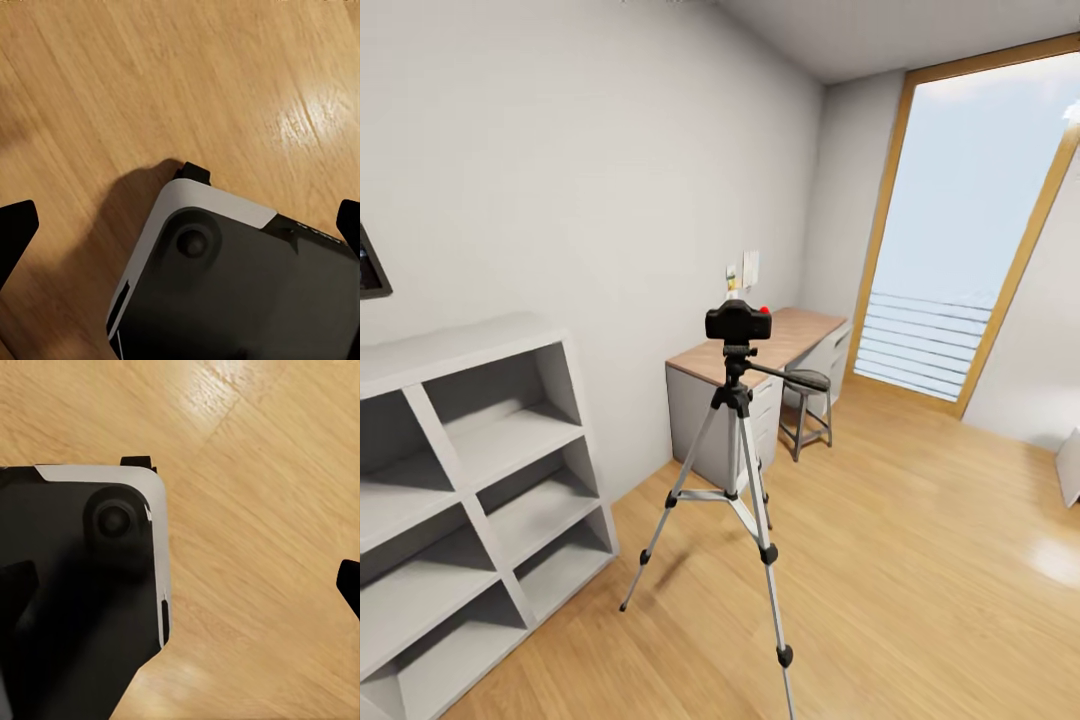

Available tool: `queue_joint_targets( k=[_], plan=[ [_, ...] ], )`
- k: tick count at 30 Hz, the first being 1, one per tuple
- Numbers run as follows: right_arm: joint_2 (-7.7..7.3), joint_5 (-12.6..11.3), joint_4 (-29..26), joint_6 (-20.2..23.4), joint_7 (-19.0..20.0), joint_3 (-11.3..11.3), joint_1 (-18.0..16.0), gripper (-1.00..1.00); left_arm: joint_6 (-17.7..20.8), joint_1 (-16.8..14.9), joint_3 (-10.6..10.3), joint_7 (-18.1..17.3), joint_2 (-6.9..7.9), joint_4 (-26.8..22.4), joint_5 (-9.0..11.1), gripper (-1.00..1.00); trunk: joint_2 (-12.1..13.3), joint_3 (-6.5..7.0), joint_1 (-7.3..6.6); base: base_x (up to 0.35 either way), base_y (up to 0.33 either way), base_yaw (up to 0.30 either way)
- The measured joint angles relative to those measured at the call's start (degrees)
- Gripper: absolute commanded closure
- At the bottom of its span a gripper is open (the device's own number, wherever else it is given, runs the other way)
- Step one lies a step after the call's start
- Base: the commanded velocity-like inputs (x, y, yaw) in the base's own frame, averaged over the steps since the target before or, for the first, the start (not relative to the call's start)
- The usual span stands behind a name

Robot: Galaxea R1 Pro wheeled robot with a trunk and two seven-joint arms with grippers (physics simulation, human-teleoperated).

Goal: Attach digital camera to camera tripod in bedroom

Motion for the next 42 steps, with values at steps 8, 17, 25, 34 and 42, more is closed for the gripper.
queue_joint_targets(
  k=[8,17,25,34,42],
  plan=[
    [0.04,0.0,0.0,0.07,0.0,0.0,-0.01,-1.0,0.0,0.0,0.03,0.0,0.0,0.0,-0.02,-1.0,0.0,0.75,0.0,0.0,0.0,0.0],
    [-0.17,-0.21,0.0,-0.02,-0.15,-0.05,-0.02,-1.0,0.0,0.0,0.03,0.0,0.0,0.0,0.0,-1.0,0.0,1.58,0.0,0.0,0.0,0.0],
    [0.01,-0.14,-0.06,-0.07,-0.18,-0.02,-0.03,-1.0,0.0,-0.02,0.03,0.0,0.0,0.0,-0.01,-1.0,-0.06,2.26,0.01,0.0,0.0,0.0],
    [0.07,-0.18,-0.02,0.16,-0.13,-0.07,-0.05,-1.0,0.0,-0.03,0.04,0.01,0.0,0.0,-0.01,-1.0,-0.09,3.06,0.01,0.0,0.0,0.0],
    [0.23,-0.45,0.06,0.55,-0.1,-0.09,0.14,-1.0,0.0,-0.03,0.02,0.0,0.0,0.0,0.0,-1.0,-0.09,3.8,0.01,0.0,0.0,0.0]
  ],
)
